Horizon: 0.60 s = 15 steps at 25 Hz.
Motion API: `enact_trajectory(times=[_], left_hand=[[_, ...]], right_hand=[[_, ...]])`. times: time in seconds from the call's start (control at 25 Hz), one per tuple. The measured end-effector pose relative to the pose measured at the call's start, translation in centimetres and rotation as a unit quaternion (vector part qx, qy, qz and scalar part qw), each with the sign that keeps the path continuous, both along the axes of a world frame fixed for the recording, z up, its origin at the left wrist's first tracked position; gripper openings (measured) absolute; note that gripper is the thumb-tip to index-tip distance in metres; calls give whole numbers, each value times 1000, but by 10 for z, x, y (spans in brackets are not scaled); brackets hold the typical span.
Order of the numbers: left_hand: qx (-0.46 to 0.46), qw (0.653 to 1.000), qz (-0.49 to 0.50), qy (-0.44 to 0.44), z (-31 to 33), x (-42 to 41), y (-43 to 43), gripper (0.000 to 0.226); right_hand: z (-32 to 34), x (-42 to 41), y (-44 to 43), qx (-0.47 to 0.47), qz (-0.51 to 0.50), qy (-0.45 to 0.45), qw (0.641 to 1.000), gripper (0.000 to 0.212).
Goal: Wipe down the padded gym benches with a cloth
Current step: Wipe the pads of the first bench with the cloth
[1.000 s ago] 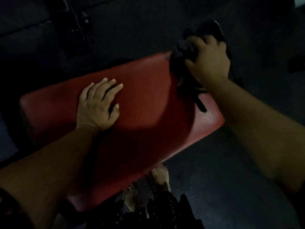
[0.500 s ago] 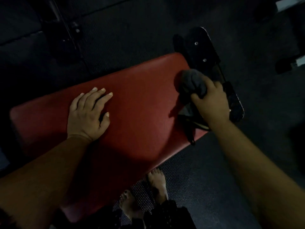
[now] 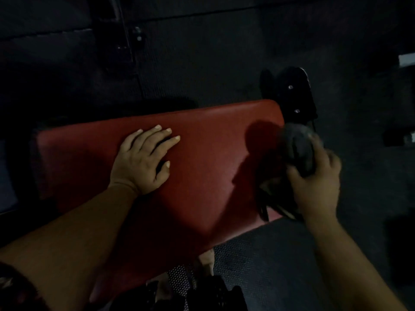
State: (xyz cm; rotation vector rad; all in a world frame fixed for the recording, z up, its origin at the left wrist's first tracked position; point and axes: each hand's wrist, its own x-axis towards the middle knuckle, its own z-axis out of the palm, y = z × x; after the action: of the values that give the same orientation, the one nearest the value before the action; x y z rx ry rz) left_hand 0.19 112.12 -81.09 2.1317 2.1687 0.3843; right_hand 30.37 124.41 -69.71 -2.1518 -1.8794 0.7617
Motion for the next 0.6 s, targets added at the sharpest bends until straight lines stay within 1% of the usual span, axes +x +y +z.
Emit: enact_trajectory(times=[0.04,0.12,0.16,0.2,0.24,0.28,0.32,0.36,0.4,0.44,0.48,0.52,0.6], left_hand=[[2,1000,1,2,0,-1,0,55],[3,1000,-1,11,-1,0,2,56],[4,1000,-4,13,0,0,2,56],[8,1000,-6,14,0,1,3,55],[14,1000,-6,13,0,1,2,54],[21,1000,-7,13,-1,0,2,54],[27,1000,-9,13,-2,-1,1,54],[31,999,-12,14,-3,-1,0,54],[34,999,-13,15,-4,-2,0,53],[36,999,-14,14,-4,-2,0,53],[36,999,-14,12,-4,-1,1,54],[36,999,-14,13,-3,-1,1,54],[29,999,-14,21,-2,-1,1,55]], right_hand=[[-2,-29,24,19,38,13,999,70],[-13,-88,65,13,131,19,991,71],[-19,-118,79,-1,186,-2,982,71],[-22,-146,87,-15,247,-42,968,69],[-26,-172,89,-22,318,-102,942,65],[-27,-193,87,-21,401,-170,900,60],[-27,-208,83,-14,486,-226,844,56],[-25,-216,80,-4,556,-259,790,54],[-24,-216,79,7,602,-274,750,54],[-22,-211,82,12,619,-283,732,55],[-22,-202,86,5,613,-294,733,57],[-23,-192,91,-10,587,-315,745,58],[-25,-173,97,-41,481,-401,779,52]])
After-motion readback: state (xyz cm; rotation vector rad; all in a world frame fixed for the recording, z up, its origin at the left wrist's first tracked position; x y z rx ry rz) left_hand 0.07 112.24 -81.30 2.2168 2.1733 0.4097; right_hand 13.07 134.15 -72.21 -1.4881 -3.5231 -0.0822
